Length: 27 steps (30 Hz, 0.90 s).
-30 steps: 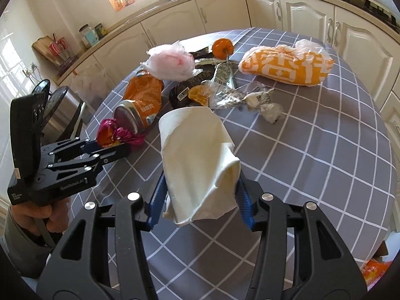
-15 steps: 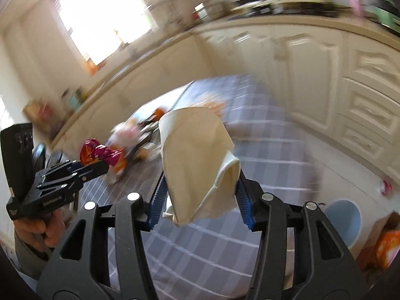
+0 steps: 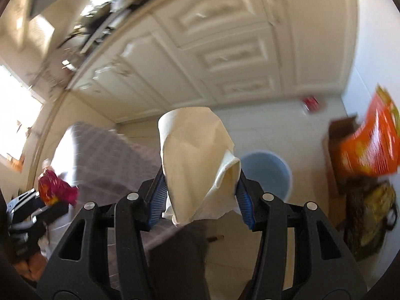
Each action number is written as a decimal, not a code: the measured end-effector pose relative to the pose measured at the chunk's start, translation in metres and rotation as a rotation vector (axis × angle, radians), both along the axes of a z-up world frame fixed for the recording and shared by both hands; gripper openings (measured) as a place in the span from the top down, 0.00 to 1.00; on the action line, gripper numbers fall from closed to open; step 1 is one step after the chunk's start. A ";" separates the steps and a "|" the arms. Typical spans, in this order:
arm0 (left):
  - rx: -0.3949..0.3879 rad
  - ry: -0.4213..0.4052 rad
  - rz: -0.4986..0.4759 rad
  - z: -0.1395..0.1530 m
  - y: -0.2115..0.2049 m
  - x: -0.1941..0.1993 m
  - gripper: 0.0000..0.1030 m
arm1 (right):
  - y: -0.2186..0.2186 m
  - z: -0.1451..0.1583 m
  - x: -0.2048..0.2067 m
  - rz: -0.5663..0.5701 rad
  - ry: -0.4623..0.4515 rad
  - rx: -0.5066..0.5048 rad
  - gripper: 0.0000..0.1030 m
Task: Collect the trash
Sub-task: 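Carry tissue and pink wrapper to the blue bin and release both, then return both tools from the bin to the table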
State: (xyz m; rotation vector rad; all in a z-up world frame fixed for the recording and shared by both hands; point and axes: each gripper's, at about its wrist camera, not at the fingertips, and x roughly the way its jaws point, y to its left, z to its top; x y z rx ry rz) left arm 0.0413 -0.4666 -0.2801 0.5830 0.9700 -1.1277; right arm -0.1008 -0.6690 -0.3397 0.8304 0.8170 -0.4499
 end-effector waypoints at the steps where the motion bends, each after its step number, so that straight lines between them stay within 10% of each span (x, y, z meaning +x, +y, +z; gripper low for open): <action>1: 0.037 0.004 -0.016 -0.012 -0.014 -0.002 0.65 | -0.005 -0.010 0.000 -0.009 0.012 0.015 0.51; 15: 0.391 0.103 -0.130 -0.147 -0.133 0.011 0.53 | -0.062 -0.105 0.031 -0.100 0.102 0.213 0.44; 19: 0.395 0.090 -0.104 -0.151 -0.140 0.017 0.18 | -0.069 -0.117 0.032 -0.123 0.108 0.258 0.30; 23: 0.358 0.094 -0.054 -0.141 -0.139 0.025 0.16 | -0.072 -0.119 0.022 -0.167 0.115 0.254 0.06; 27: 0.311 0.075 -0.016 -0.122 -0.131 0.031 0.15 | -0.068 -0.113 0.016 -0.192 0.124 0.233 0.06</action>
